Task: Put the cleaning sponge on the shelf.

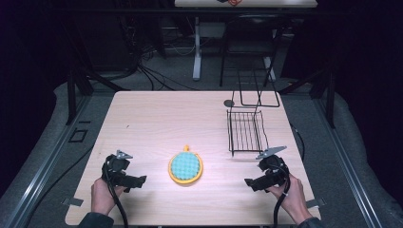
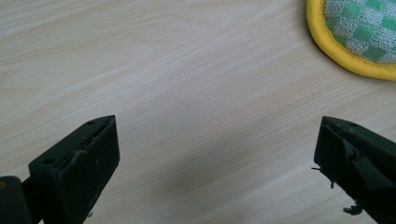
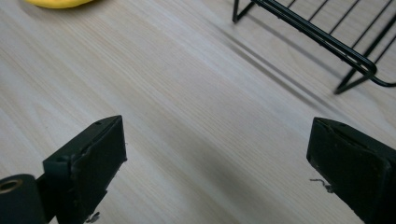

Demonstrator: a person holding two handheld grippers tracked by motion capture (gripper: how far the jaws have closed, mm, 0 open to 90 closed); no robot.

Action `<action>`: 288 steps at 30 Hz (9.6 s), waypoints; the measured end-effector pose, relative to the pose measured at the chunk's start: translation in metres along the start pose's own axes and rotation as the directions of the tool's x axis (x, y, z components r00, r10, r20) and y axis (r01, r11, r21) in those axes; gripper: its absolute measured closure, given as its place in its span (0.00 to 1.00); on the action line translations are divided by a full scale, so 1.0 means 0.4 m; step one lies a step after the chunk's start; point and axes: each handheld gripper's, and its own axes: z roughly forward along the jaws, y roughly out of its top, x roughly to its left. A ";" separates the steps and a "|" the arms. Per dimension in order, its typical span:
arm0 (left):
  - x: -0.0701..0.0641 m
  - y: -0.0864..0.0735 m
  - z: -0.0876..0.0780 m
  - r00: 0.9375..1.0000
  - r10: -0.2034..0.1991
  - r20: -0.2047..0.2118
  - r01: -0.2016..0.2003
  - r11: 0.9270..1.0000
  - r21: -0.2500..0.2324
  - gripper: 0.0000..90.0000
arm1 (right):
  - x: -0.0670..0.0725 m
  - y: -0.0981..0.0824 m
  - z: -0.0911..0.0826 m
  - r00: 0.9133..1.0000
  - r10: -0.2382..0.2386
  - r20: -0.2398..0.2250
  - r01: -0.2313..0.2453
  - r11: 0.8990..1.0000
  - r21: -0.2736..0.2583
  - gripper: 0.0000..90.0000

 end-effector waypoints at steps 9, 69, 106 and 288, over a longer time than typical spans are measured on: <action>-0.002 0.001 -0.001 1.000 0.004 0.004 -0.004 1.000 -0.003 0.00 | 0.034 0.054 0.024 0.999 -0.032 -0.040 0.031 0.999 -0.006 0.04; -0.006 0.000 0.002 1.000 0.017 0.018 -0.018 1.000 0.004 0.00 | 0.201 0.302 0.333 0.968 0.070 -0.243 -0.046 0.994 0.102 0.85; -0.008 -0.001 0.002 1.000 0.016 0.017 -0.016 1.000 0.001 0.00 | 0.231 0.315 0.159 0.973 -0.062 -0.222 0.036 0.992 -0.119 0.95; -0.006 0.000 0.004 1.000 0.016 0.017 -0.016 1.000 0.006 0.00 | -0.271 0.191 0.119 0.957 0.226 0.180 -0.200 0.968 -0.153 0.91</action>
